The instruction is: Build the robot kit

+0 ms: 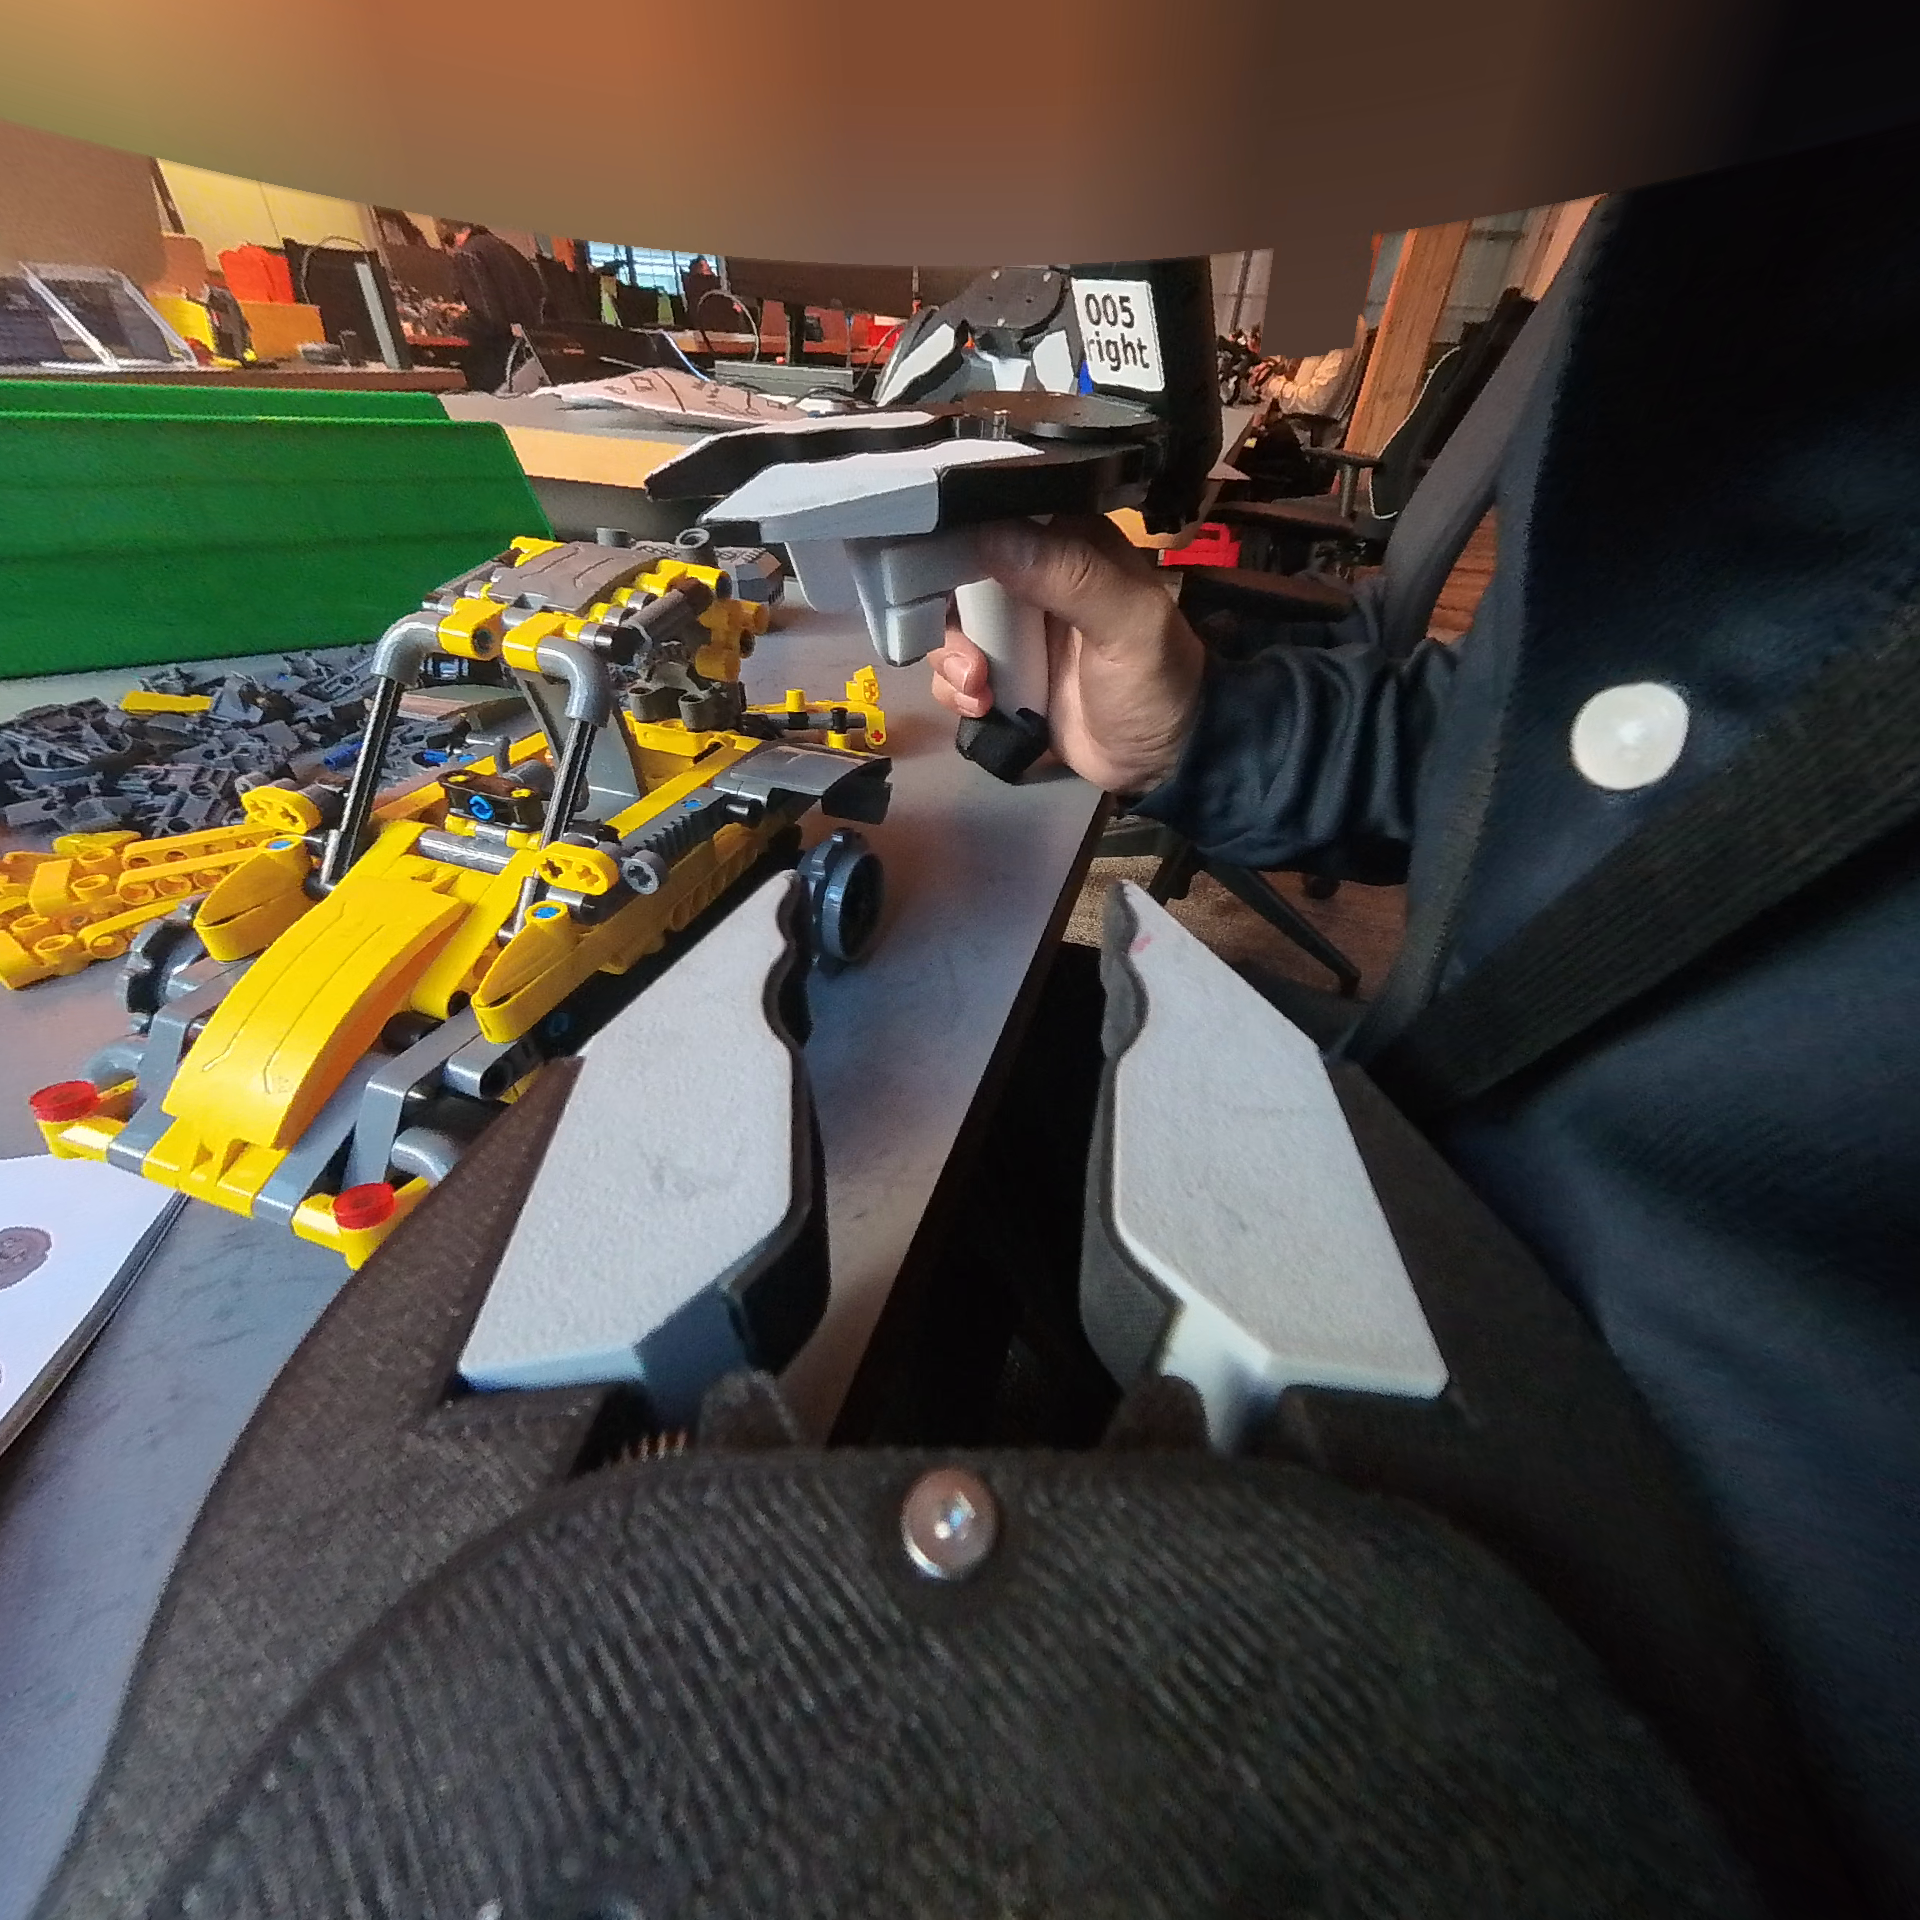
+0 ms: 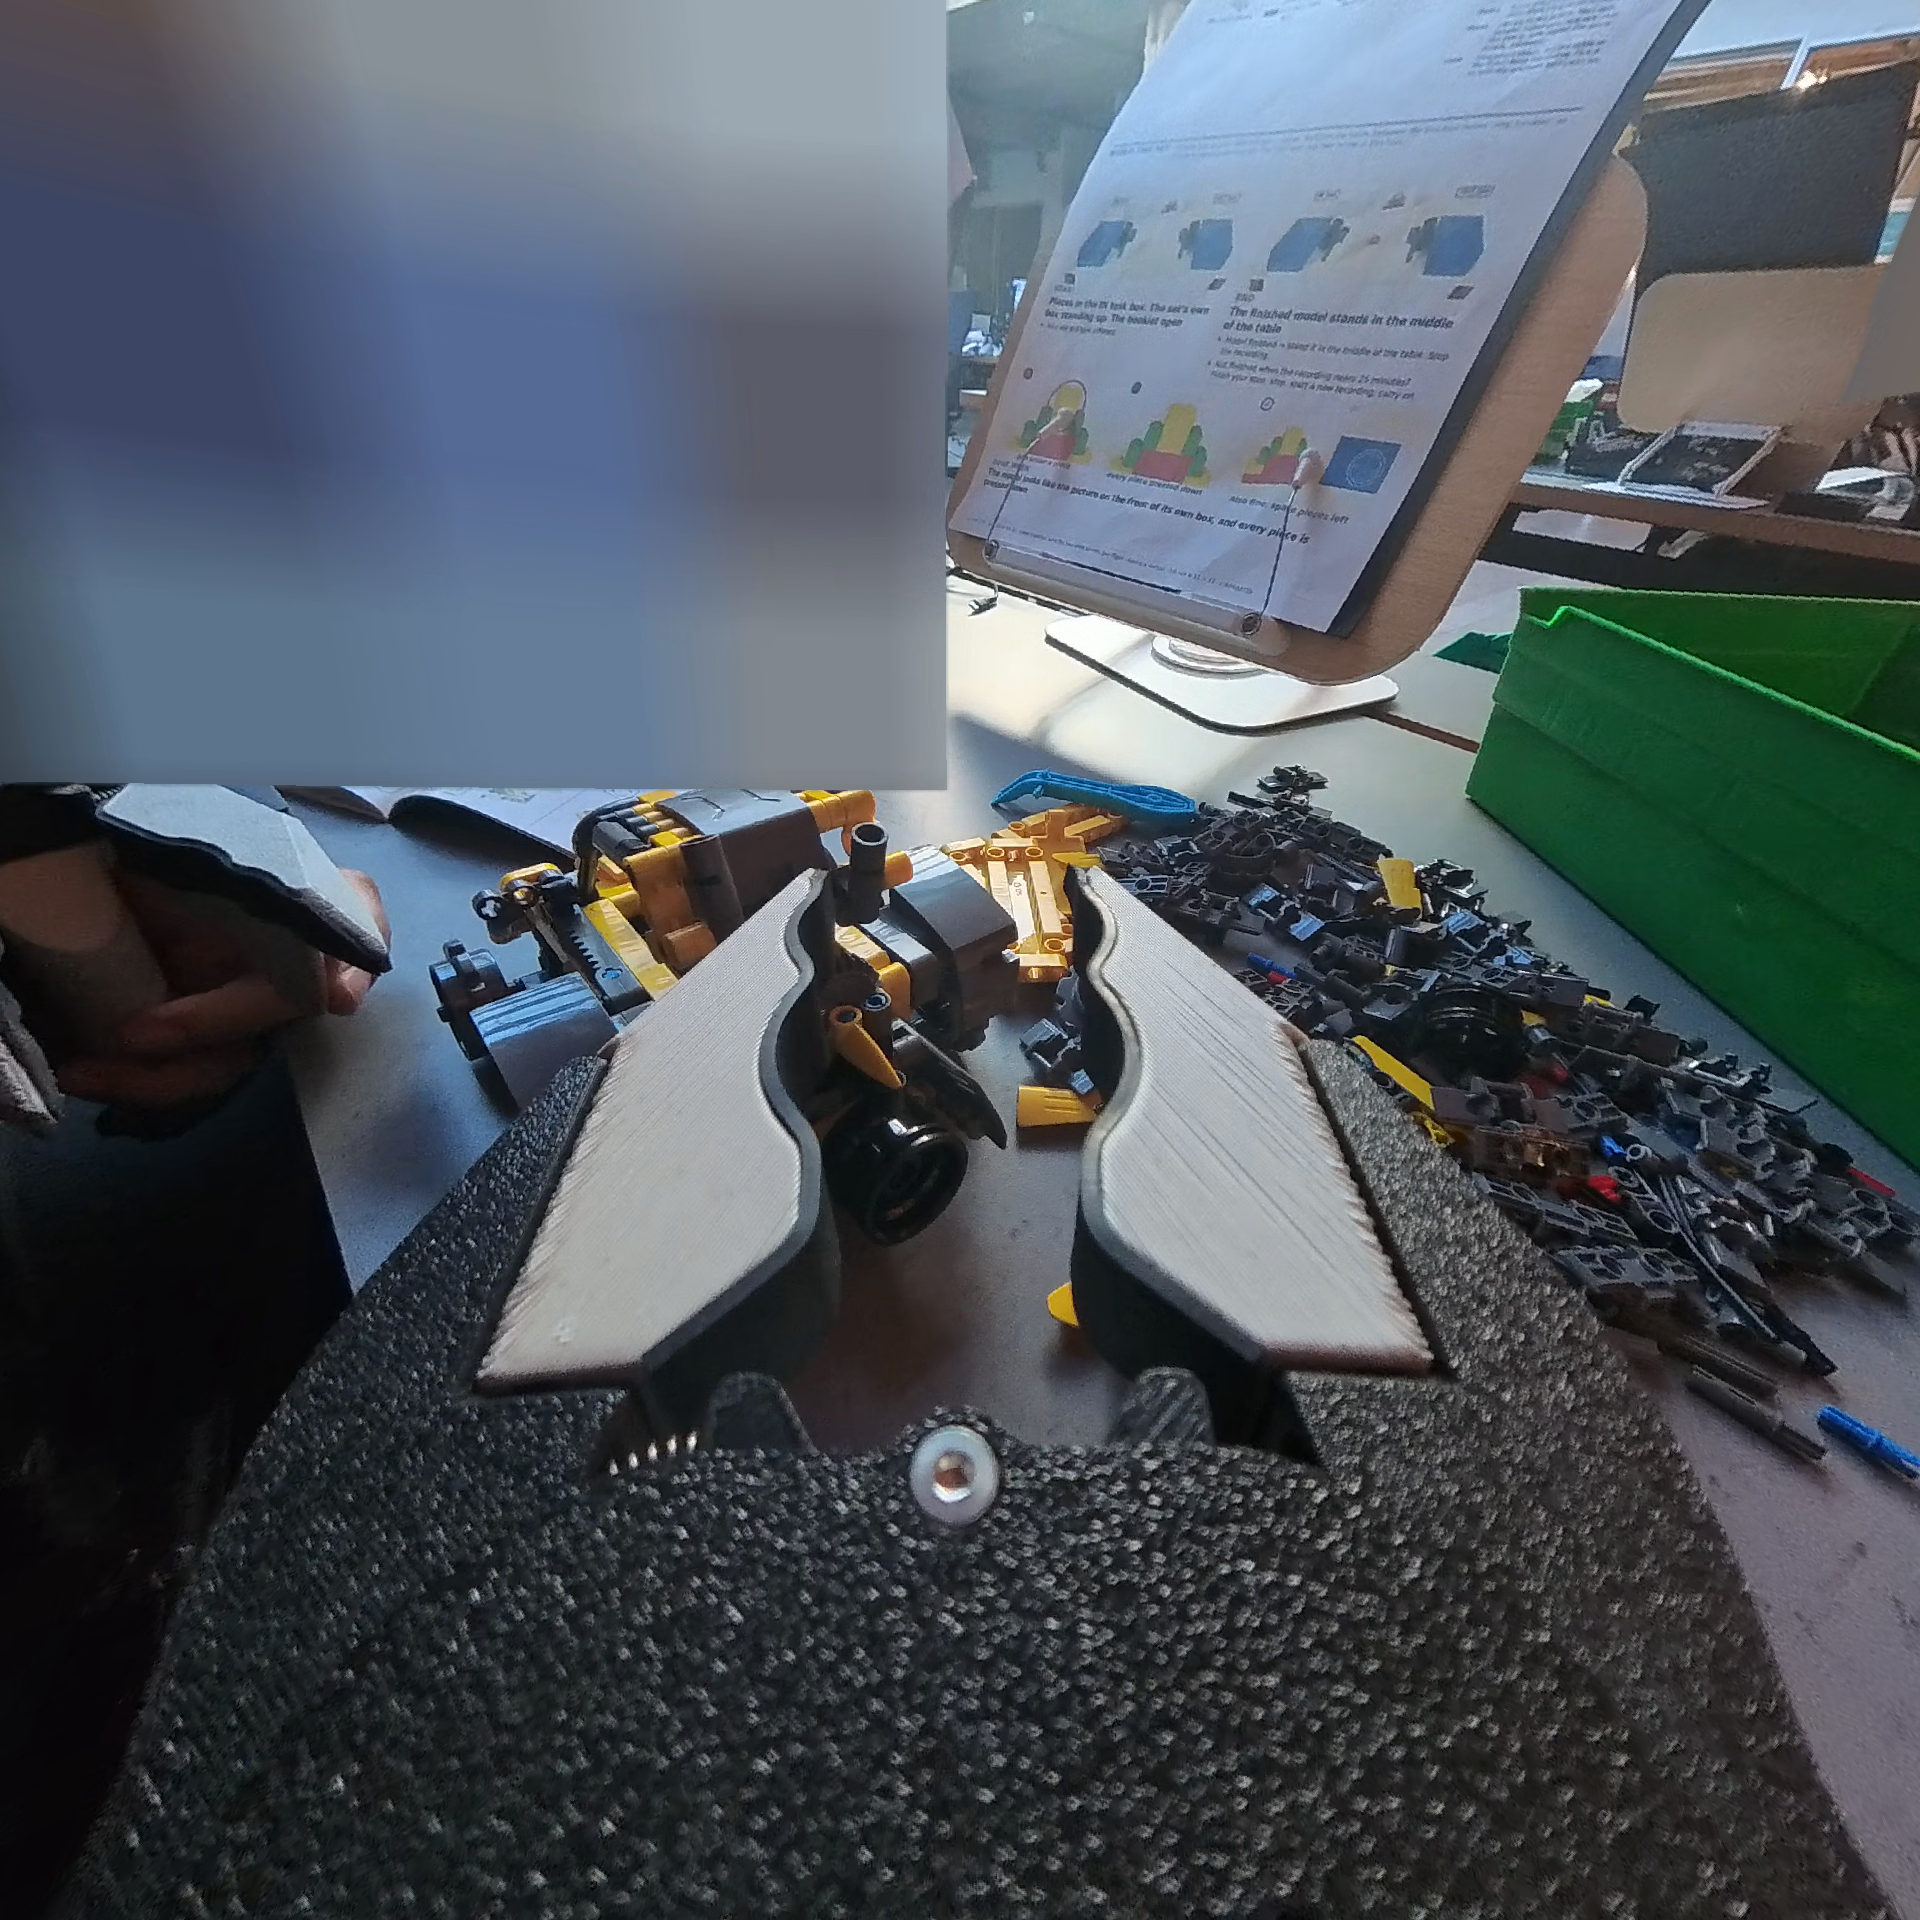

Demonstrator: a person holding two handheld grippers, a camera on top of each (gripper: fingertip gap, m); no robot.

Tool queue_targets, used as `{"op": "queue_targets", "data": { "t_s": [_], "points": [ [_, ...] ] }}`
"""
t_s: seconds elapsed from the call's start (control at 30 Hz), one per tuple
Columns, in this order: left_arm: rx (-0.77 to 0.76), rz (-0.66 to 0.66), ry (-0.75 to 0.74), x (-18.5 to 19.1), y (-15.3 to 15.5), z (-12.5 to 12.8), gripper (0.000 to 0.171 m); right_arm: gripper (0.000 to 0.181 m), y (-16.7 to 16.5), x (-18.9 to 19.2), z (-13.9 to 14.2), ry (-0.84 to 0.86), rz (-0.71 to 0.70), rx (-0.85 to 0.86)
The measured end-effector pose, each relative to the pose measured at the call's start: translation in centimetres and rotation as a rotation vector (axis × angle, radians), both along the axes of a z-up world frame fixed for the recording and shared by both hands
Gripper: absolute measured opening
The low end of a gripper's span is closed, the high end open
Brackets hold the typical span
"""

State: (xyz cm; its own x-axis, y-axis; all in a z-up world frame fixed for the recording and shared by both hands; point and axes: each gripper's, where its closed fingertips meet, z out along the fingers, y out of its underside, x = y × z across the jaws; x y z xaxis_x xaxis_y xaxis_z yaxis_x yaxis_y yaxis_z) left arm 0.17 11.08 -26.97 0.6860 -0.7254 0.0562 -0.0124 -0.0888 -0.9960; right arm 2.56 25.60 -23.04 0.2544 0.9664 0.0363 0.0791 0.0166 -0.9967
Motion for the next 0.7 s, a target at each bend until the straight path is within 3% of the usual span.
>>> {"op": "queue_targets", "data": {
  "t_s": [0.7],
  "points": [
    [-0.008,-0.002,0.003,0.02,0.04,-0.09,0.049,0.044,0.05,-0.01,-0.01,0.001,-0.002,-0.001]
  ]
}}
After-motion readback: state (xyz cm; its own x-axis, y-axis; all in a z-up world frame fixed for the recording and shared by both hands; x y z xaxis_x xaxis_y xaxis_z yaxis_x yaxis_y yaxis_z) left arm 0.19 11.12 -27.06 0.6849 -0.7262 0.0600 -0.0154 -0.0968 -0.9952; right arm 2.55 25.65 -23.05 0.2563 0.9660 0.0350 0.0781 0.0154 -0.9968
